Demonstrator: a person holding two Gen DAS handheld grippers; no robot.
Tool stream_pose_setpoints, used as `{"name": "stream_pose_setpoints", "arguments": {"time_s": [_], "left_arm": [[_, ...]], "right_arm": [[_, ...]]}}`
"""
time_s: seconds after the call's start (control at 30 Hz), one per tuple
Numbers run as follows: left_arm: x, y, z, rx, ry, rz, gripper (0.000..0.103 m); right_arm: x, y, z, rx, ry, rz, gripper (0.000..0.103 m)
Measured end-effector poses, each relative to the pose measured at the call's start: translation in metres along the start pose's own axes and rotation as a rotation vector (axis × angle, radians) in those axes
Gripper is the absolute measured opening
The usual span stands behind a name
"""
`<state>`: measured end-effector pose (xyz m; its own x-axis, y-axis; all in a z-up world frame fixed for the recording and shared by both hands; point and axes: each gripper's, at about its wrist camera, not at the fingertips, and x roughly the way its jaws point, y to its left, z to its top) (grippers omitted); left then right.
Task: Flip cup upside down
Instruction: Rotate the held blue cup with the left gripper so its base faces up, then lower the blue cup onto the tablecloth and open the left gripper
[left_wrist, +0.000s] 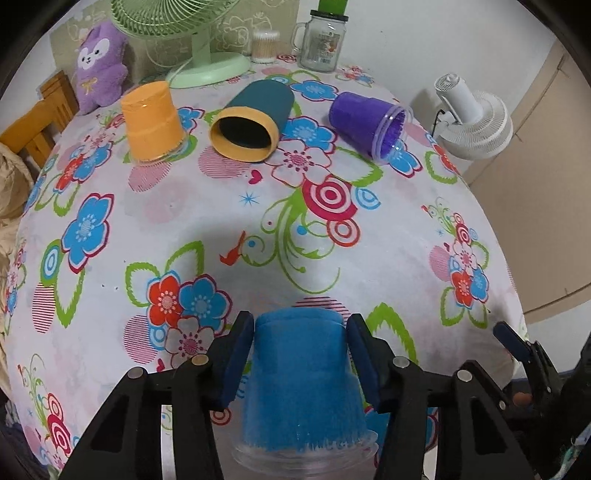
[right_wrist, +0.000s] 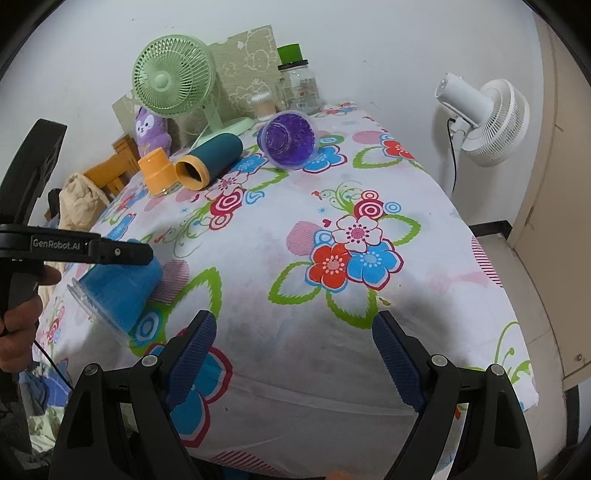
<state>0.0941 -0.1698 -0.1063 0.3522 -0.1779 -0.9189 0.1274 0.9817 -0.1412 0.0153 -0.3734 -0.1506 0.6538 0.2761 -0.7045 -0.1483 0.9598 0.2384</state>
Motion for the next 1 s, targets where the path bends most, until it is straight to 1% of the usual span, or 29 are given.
{"name": "stream_pose_setpoints", "arguments": {"time_s": [0.17,0.27,0.43,0.83,1.0], "left_arm": [[-0.005,-0.001,-0.001,0.003,-0.007,-0.004,0.054],[-0.016,-0.001,-0.002,0.002,-0.047,-0.024,0.053],[-0.039,-0.002,-0.004,0.012,-0.135,0.009,0.053],[-0.071,0.007,-0.012,0.0,-0.245,0.038,0.053],[-0.076,0.013,-0.012,-0.01,-0.259,0.043,0.053]], "right_arm": [[0.0,0.001,0.003,-0.001,-0.009,0.006,0.088],[-0.002,0.004,0.003,-0.008,-0.013,0.009,0.088],[-0.003,0.008,0.003,-0.018,-0.015,0.01,0.088],[-0.01,0.031,0.004,-0.075,-0.031,0.024,0.088],[-0.009,0.04,0.005,-0.099,-0.031,0.028,0.088]]}}
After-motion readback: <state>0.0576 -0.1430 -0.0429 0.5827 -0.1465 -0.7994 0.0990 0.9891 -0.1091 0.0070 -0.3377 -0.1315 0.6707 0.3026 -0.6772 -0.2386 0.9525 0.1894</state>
